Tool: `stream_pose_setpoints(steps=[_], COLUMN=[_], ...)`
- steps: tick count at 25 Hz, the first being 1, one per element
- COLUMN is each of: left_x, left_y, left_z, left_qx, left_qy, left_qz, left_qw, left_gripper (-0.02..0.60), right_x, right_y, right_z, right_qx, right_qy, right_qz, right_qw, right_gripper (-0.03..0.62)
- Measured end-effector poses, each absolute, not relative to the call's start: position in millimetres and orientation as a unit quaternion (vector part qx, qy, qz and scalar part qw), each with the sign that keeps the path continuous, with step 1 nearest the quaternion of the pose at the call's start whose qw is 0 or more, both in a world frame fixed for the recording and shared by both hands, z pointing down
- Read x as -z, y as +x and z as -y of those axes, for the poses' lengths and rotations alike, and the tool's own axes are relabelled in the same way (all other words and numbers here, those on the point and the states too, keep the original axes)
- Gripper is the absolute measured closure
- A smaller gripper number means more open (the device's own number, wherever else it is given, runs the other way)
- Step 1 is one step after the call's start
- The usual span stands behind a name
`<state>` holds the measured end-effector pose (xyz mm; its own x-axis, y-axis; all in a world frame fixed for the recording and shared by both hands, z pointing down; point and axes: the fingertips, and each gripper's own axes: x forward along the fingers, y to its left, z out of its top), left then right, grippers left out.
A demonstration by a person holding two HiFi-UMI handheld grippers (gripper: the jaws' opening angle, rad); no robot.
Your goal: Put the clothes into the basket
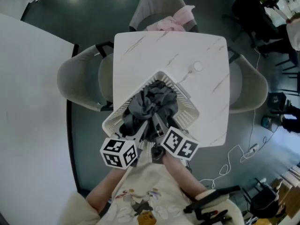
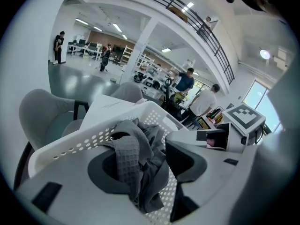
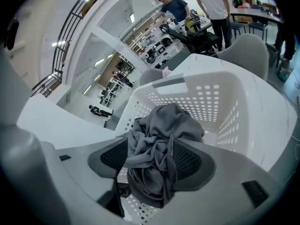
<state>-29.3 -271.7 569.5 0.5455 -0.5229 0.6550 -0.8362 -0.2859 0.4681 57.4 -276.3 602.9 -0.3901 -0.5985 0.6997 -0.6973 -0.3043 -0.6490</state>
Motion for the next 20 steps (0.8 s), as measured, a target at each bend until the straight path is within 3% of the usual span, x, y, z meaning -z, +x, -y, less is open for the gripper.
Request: stream_pose_setpoints(steps=[14, 20], left_x=[-526, -508], left_y=[-46, -54], left_z=[243, 230], left_qx=[-0.248, -0.228], left_qy=[0.798, 0.802], left_qz=[0.457, 0.459], left_qw=[0.306, 0.307], left_gripper=[0.362, 0.362], right_x=[-580, -574], right_y=[48, 44], right_z=[255, 241], right_qx=[-0.577, -0.576], right_qy=[0.540, 0.536], right_qz=[0.613, 0.617], right_qw=[0.022, 0.015], right_gripper=[0.310, 0.310])
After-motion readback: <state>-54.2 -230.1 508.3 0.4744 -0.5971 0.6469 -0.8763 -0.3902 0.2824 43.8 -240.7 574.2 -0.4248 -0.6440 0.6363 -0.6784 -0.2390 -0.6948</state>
